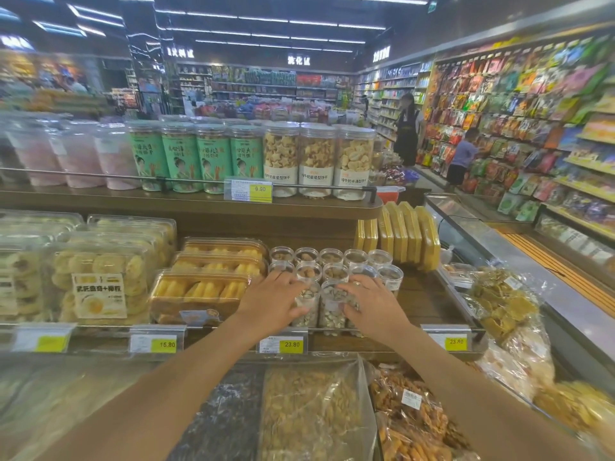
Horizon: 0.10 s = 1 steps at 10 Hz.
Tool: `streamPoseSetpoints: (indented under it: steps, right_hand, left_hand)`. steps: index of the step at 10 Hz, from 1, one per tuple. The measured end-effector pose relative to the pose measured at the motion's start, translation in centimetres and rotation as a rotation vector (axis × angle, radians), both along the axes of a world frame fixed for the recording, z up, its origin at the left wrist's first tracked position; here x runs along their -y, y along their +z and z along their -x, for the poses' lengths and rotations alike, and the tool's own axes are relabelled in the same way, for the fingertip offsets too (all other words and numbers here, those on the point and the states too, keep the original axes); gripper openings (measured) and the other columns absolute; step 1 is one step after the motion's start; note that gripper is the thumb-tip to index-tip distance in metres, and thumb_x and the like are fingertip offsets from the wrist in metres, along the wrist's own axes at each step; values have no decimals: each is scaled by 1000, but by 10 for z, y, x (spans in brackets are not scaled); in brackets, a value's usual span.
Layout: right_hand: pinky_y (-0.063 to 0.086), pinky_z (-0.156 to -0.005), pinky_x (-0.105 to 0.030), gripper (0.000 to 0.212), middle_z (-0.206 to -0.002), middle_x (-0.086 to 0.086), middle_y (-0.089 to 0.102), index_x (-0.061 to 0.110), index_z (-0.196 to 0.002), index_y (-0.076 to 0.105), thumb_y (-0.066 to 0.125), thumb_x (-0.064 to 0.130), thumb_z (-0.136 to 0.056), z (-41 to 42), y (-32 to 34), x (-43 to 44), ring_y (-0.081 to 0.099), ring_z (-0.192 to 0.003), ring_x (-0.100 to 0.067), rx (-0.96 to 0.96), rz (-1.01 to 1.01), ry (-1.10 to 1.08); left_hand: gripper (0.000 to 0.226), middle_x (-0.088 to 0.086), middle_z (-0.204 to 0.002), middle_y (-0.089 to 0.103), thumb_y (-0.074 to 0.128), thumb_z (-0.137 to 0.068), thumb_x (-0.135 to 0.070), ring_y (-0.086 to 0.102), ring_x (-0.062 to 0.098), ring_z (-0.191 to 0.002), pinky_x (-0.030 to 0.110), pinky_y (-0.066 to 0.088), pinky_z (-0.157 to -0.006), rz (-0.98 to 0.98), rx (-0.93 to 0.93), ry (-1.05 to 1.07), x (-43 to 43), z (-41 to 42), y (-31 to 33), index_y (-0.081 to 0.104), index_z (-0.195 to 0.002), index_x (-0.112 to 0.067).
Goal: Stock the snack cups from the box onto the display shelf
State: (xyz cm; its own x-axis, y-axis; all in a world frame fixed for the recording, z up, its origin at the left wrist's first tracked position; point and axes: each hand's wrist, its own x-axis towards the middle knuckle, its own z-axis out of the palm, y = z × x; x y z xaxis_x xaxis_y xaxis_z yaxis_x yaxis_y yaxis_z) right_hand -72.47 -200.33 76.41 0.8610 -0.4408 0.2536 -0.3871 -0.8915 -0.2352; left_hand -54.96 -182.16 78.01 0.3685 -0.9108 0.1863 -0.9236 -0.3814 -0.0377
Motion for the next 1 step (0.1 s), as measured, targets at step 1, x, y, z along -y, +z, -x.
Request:
streamPoseSetpoints:
  steps: [1]
  right_hand:
    - [31, -120, -49, 50, -157, 3, 40, 37, -147, 47, 54, 46, -99, 3, 11, -11, 33, -147, -23, -42, -14, -32]
  left_hand:
    - [60, -1, -163, 37, 47, -101, -60, 29, 20, -151, 48, 30, -119, -35, 8, -14, -16, 5, 5, 40, -154, -34]
